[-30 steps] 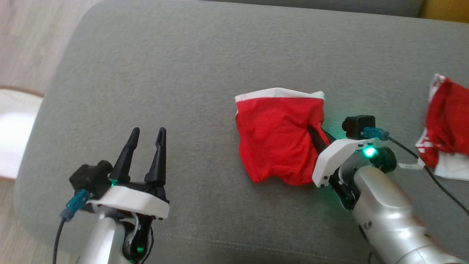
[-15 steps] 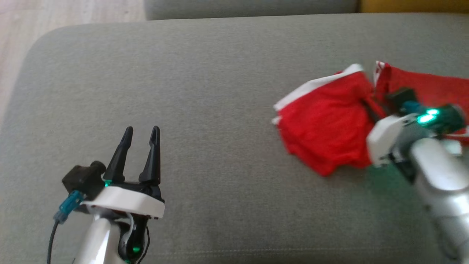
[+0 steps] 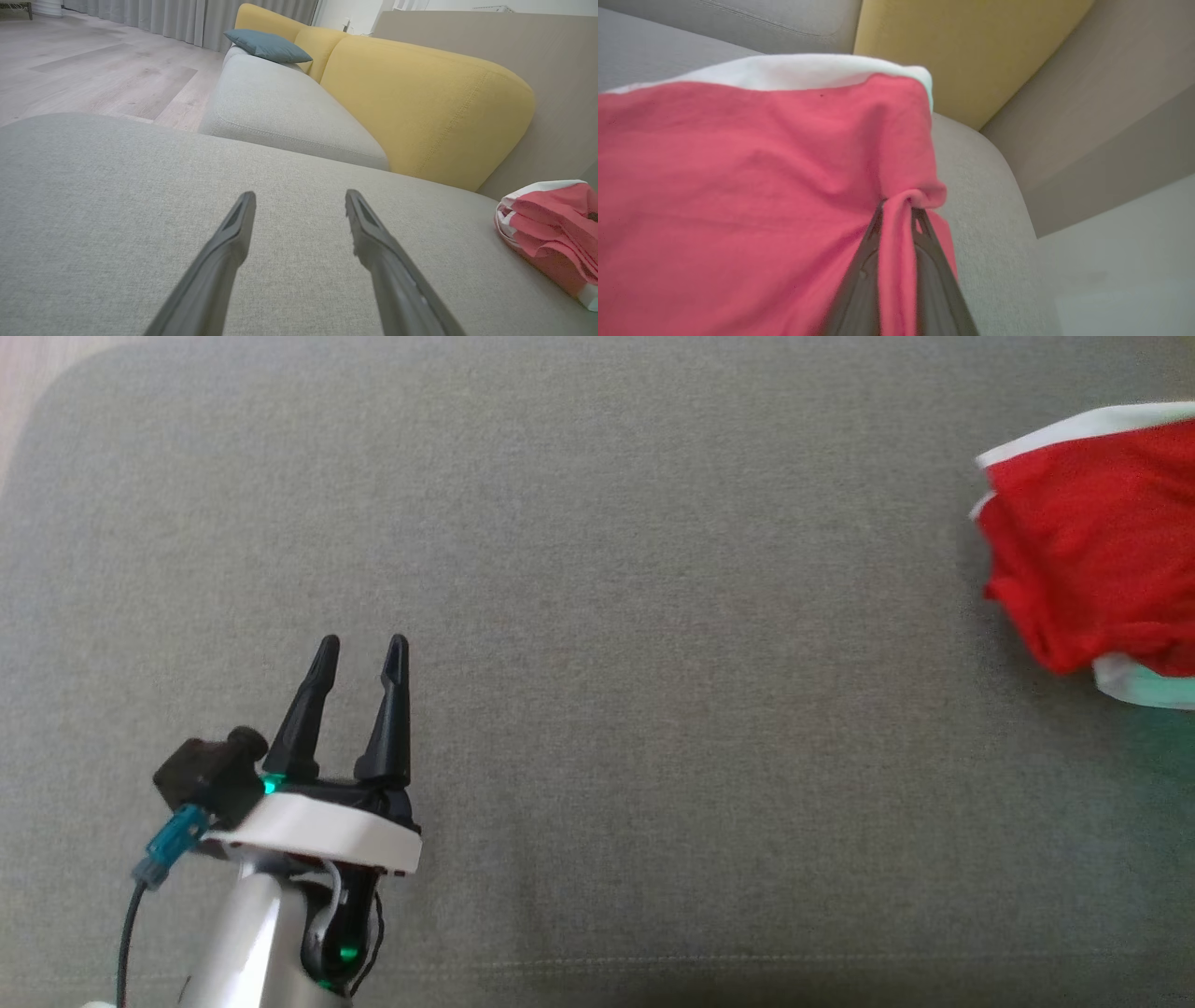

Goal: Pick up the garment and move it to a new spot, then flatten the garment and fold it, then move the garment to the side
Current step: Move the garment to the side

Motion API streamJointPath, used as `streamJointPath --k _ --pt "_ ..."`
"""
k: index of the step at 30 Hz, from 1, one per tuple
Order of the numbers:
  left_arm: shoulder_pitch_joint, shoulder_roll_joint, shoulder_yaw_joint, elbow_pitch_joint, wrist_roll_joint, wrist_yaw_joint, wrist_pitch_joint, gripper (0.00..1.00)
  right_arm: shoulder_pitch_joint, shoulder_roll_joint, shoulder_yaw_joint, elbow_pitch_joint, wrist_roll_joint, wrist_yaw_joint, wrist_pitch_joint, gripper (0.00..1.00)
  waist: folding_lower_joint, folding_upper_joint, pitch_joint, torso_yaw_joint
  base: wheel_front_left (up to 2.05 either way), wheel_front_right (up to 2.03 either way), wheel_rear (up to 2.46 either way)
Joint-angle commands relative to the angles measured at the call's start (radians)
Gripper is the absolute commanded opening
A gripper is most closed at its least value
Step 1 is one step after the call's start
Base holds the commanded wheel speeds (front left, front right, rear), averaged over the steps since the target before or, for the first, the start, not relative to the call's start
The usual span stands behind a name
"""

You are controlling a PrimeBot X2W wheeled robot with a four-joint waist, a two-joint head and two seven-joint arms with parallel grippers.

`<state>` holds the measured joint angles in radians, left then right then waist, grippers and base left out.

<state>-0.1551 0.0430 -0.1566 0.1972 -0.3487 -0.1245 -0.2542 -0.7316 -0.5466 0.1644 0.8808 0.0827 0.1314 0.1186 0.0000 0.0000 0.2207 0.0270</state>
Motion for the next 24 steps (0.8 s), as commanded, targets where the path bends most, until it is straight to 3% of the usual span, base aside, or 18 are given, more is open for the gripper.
streamJointPath --k 1,12,18,24 --pt "-0.037 0.007 0.023 -0.033 -0.005 -0.006 -0.008 1.00 0.010 -0.013 -0.021 -0.023 -0.016 -0.001 0.006 0.00 0.0000 0.0000 0.007 0.006 0.00 0.00 0.00" --pt "-0.051 0.007 0.016 -0.026 -0.010 -0.006 -0.008 1.00 0.123 0.095 -0.359 -0.126 -0.253 -0.001 0.130 0.00 0.0000 0.0000 0.031 0.027 0.00 0.00 0.00" --pt "-0.054 0.007 0.014 -0.024 -0.011 -0.006 -0.008 1.00 0.163 0.149 -0.447 -0.199 -0.319 -0.001 0.173 0.00 0.0000 0.0000 0.036 0.028 0.00 0.00 0.00" --pt "-0.059 0.007 0.013 -0.022 -0.007 -0.006 -0.008 1.00 0.182 0.186 -0.459 -0.230 -0.343 -0.001 0.181 0.00 0.0000 0.0000 0.047 0.024 0.00 0.00 0.00"
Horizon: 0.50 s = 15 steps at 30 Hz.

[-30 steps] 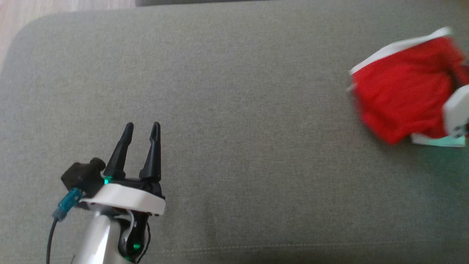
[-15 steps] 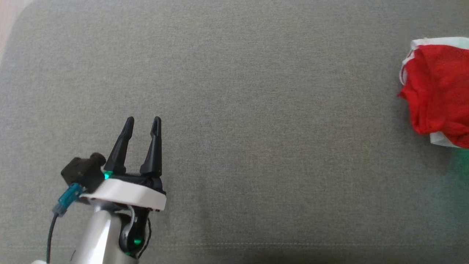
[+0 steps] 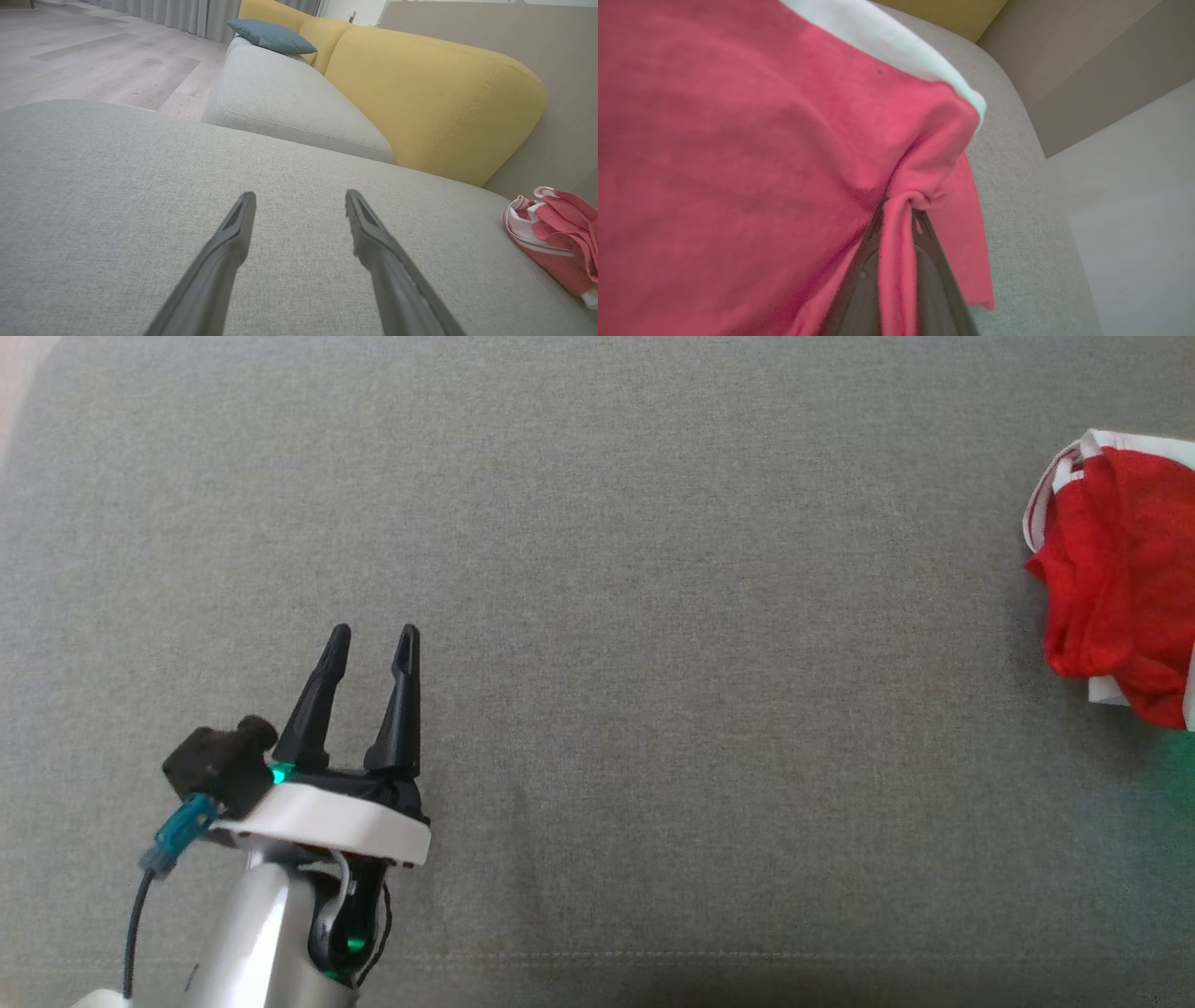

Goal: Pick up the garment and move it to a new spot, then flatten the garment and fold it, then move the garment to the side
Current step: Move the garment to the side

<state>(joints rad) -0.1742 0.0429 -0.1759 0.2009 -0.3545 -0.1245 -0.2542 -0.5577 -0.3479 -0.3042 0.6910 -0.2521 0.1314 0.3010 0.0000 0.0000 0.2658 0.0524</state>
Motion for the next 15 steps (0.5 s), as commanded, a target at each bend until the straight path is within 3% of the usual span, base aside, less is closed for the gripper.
streamJointPath --k 1,4,5,6,15 --pt "-0.041 0.007 0.032 -0.025 -0.001 -0.006 -0.008 1.00 0.009 -0.010 0.011 -0.044 -0.012 -0.001 -0.005 0.00 0.0000 0.0000 0.004 -0.002 0.00 0.00 0.00" --pt "-0.045 0.007 0.029 -0.023 0.001 -0.006 -0.008 1.00 0.008 -0.005 0.014 -0.049 -0.026 -0.001 -0.017 0.00 0.0000 0.0000 0.009 -0.003 0.00 0.00 0.00" --pt "-0.047 0.007 0.028 -0.022 0.002 -0.006 -0.008 1.00 0.008 -0.005 0.015 -0.051 -0.032 -0.001 -0.025 0.45 0.0000 0.0000 0.009 -0.003 0.00 0.00 0.00" --pt "-0.048 0.007 0.028 -0.021 0.002 -0.006 -0.008 1.00 0.007 -0.004 0.014 -0.052 -0.038 -0.001 -0.032 1.00 0.0000 0.0000 0.008 -0.002 0.00 0.00 0.00" --pt "-0.037 0.007 0.043 -0.009 0.006 -0.006 -0.008 1.00 -0.007 0.016 0.001 -0.057 -0.061 -0.001 -0.115 1.00 0.0000 0.0000 -0.045 -0.006 0.00 0.00 0.00"
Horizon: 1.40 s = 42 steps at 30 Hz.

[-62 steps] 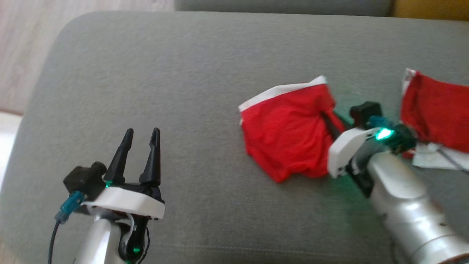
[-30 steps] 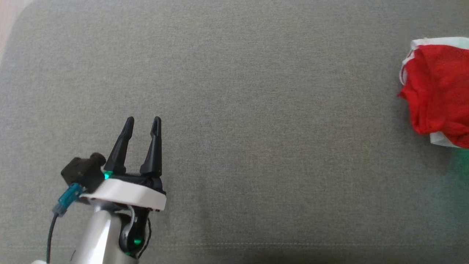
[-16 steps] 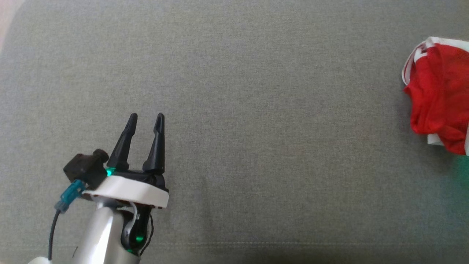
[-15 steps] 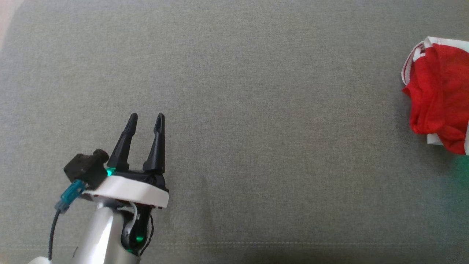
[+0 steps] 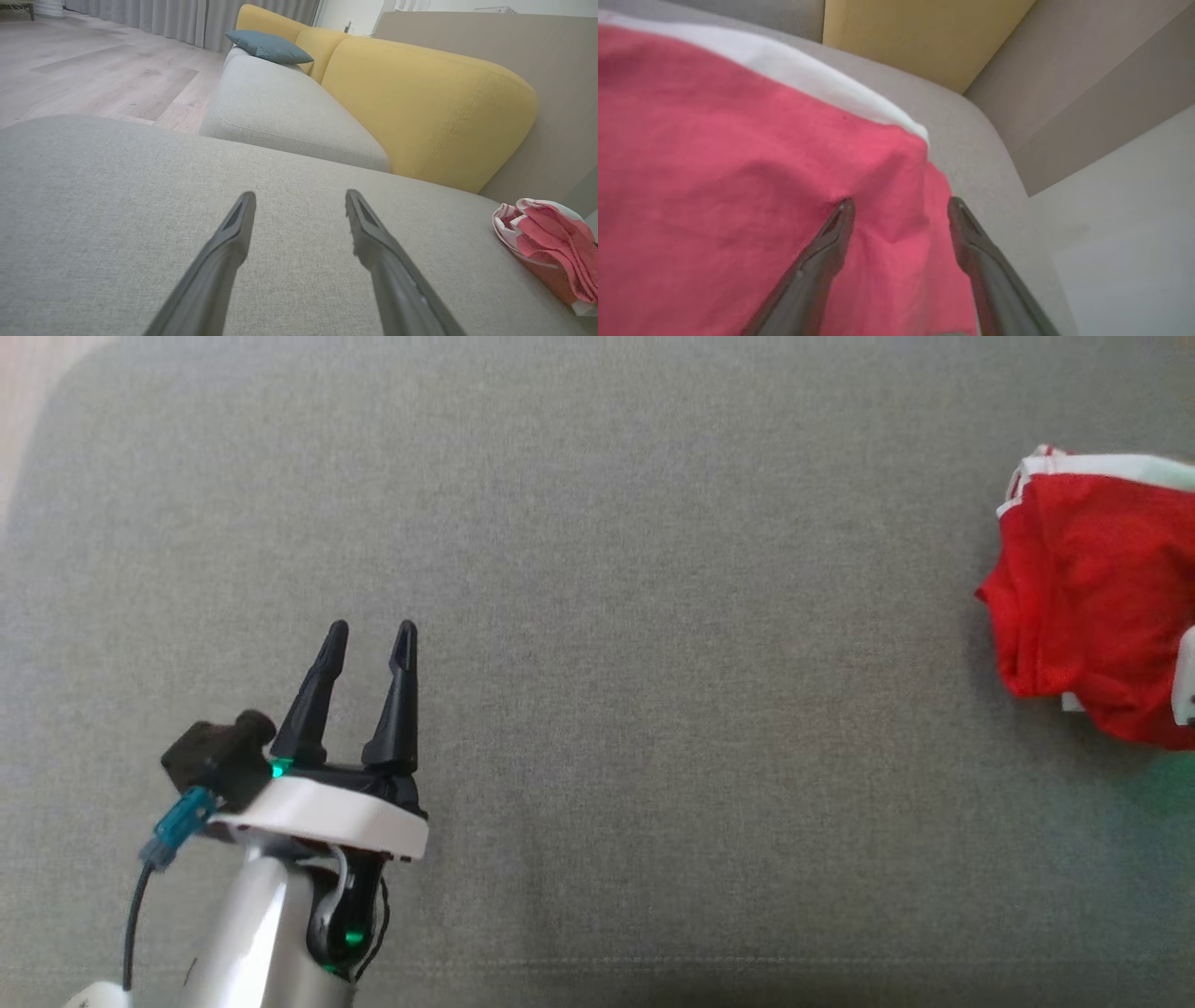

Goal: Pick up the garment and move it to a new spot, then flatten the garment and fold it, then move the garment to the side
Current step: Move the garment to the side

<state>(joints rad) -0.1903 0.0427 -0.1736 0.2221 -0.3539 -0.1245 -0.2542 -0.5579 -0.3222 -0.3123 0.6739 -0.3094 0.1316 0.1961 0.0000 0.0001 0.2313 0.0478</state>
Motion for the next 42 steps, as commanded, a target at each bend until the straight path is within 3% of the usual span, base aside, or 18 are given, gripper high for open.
streamJointPath --k 1,11,23,33,42 --pt "-0.018 0.008 0.044 -0.030 0.005 -0.006 -0.008 1.00 -0.009 -0.006 0.009 -0.044 -0.007 -0.001 -0.020 1.00 0.0000 -0.0001 -0.020 -0.003 0.00 0.00 0.00" --pt "0.034 0.008 0.084 -0.041 0.012 -0.006 -0.008 1.00 -0.017 0.100 0.055 -0.128 0.022 -0.001 -0.143 1.00 0.0000 -0.0001 -0.131 -0.019 0.00 0.00 0.00" --pt "0.106 0.008 0.111 -0.064 0.023 -0.006 -0.008 1.00 0.143 0.246 0.204 -0.257 0.196 -0.001 -0.247 1.00 0.0000 -0.0001 -0.240 -0.021 0.00 0.00 0.00" --pt "0.148 0.008 0.110 -0.088 0.022 0.001 -0.008 1.00 0.355 0.271 0.309 -0.357 0.366 -0.001 -0.343 1.00 0.0000 -0.0001 -0.264 0.003 0.00 0.00 0.00" --pt "0.190 0.008 0.089 -0.096 0.021 0.015 -0.008 1.00 0.472 0.272 0.359 -0.367 0.460 -0.001 -0.415 1.00 0.0000 -0.0001 -0.282 0.018 0.00 0.00 0.00"
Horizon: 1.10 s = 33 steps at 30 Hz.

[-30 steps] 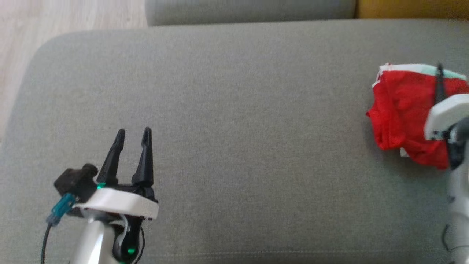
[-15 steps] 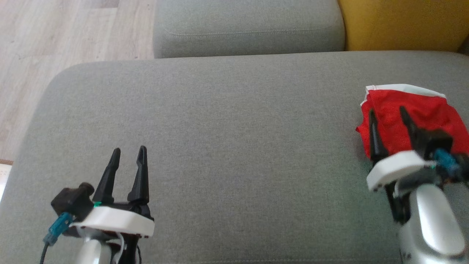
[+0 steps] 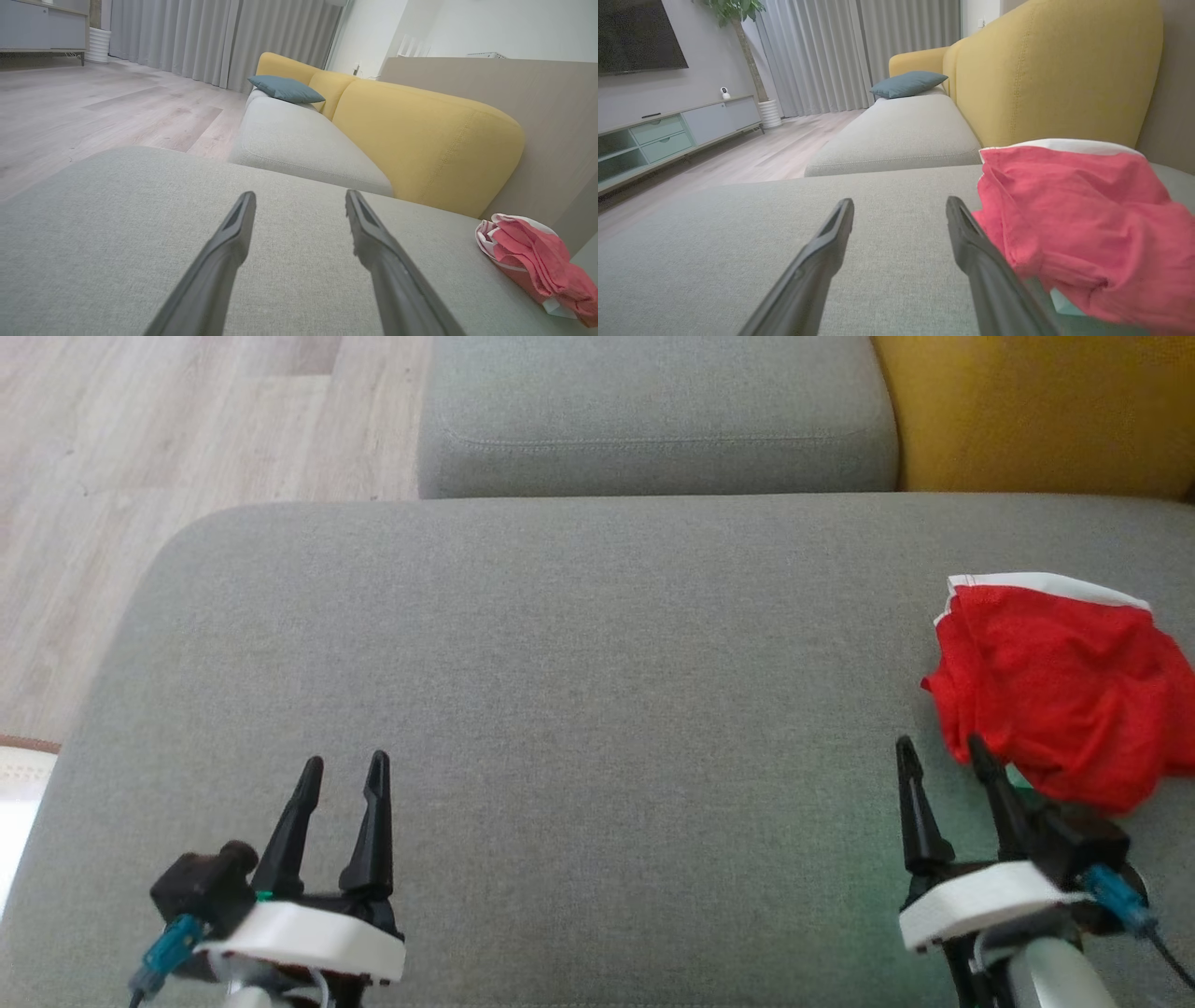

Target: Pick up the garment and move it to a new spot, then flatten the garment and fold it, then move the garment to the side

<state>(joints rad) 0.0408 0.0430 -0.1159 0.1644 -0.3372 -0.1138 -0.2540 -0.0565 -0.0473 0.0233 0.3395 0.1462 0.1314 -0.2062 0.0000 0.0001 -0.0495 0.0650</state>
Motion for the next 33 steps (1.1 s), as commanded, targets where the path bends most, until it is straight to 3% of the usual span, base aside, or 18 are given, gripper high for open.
streamJointPath --k 1,16,33 --pt "-0.037 0.007 0.029 -0.040 0.006 0.005 -0.008 1.00 -0.022 -0.003 0.026 -0.032 0.010 -0.001 -0.018 1.00 0.0000 -0.0001 -0.003 0.003 0.00 0.00 0.00" --pt "-0.033 0.007 0.043 -0.051 0.042 0.022 -0.008 1.00 -0.023 -0.003 0.040 -0.025 0.024 -0.001 -0.043 1.00 0.0000 -0.0001 0.003 -0.007 0.00 0.00 0.00" --pt "-0.019 0.007 0.081 -0.074 0.032 0.006 -0.008 1.00 -0.029 -0.003 0.050 -0.021 0.033 -0.001 -0.050 1.00 0.0000 -0.0001 0.002 -0.022 0.00 0.00 0.00"
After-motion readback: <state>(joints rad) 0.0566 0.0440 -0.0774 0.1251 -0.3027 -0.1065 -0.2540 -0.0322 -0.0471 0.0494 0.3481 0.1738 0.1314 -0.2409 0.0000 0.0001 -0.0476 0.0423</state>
